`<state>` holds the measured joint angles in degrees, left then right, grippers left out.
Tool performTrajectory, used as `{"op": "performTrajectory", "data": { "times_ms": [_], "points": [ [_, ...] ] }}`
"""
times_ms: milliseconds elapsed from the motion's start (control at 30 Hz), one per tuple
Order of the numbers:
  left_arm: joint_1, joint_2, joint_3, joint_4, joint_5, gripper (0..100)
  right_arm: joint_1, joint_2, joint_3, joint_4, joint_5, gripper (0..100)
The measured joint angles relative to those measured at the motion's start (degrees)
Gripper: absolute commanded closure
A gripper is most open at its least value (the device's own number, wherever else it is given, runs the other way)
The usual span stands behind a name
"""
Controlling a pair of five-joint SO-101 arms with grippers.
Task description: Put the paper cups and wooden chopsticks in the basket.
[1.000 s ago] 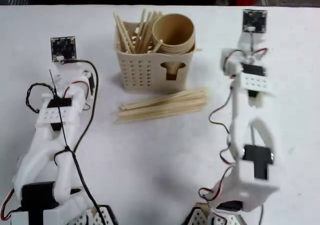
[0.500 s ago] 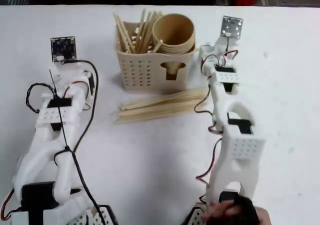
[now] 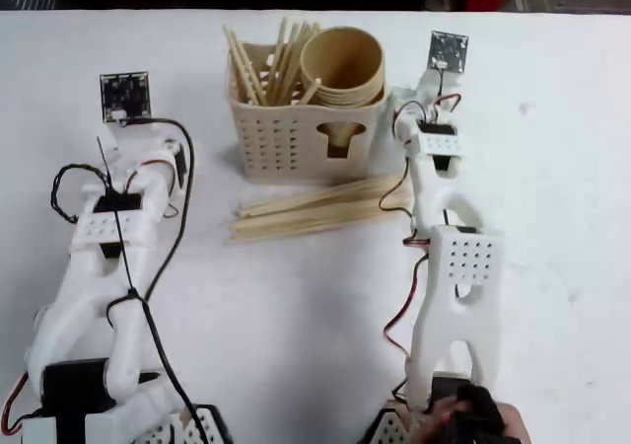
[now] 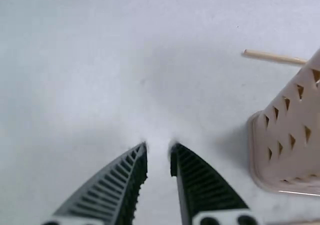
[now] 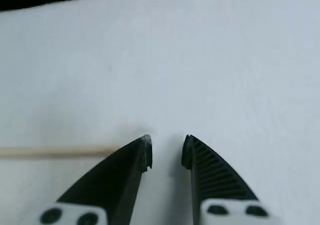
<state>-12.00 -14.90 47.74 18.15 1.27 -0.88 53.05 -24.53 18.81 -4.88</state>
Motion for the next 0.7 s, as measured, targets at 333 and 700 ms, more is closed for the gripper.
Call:
{"op": "performTrajectory", "data": {
  "times_ms": [333,700],
  "points": [
    [0.0,0.0,0.0,0.0,0.0,90,0.2,-1.0,-1.6,11.3,11.9,88.6],
    [0.0,0.0,0.0,0.0,0.0,90,-0.2,-5.4,-1.6,7.1,-5.7,88.2]
  ]
}}
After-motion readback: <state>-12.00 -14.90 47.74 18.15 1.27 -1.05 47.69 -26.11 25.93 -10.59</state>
